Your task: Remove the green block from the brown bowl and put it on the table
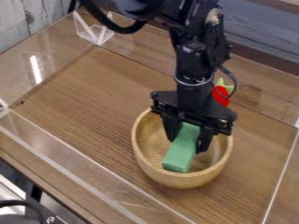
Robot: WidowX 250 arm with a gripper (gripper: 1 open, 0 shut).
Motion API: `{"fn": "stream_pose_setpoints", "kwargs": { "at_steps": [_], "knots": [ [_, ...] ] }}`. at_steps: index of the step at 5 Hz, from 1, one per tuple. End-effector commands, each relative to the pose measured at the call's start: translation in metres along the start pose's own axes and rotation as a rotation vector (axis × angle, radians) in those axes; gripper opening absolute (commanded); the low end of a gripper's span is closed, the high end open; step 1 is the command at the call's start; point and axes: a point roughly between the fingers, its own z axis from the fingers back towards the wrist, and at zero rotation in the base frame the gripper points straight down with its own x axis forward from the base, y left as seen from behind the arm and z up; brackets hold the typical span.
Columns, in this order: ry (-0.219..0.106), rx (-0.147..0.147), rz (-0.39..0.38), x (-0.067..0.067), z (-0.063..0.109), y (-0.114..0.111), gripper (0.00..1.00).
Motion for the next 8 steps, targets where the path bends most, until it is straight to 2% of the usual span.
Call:
{"fn": "stream_pose_setpoints", "kwargs": {
  "at_steps": [1, 3, 6, 8],
  "knots": [
    [-0.049, -0.021, -0.041, 0.002, 0.016, -0.007, 0.0],
    [-0.05, -0.022, -0.033, 0.009, 0.02, 0.006, 0.0],
    [-0.045, -0.029, -0.075, 0.026, 0.013, 0.017, 0.0],
    [-0.052, -0.021, 0.027, 0.042, 0.013, 0.0, 0.0]
  ]
}}
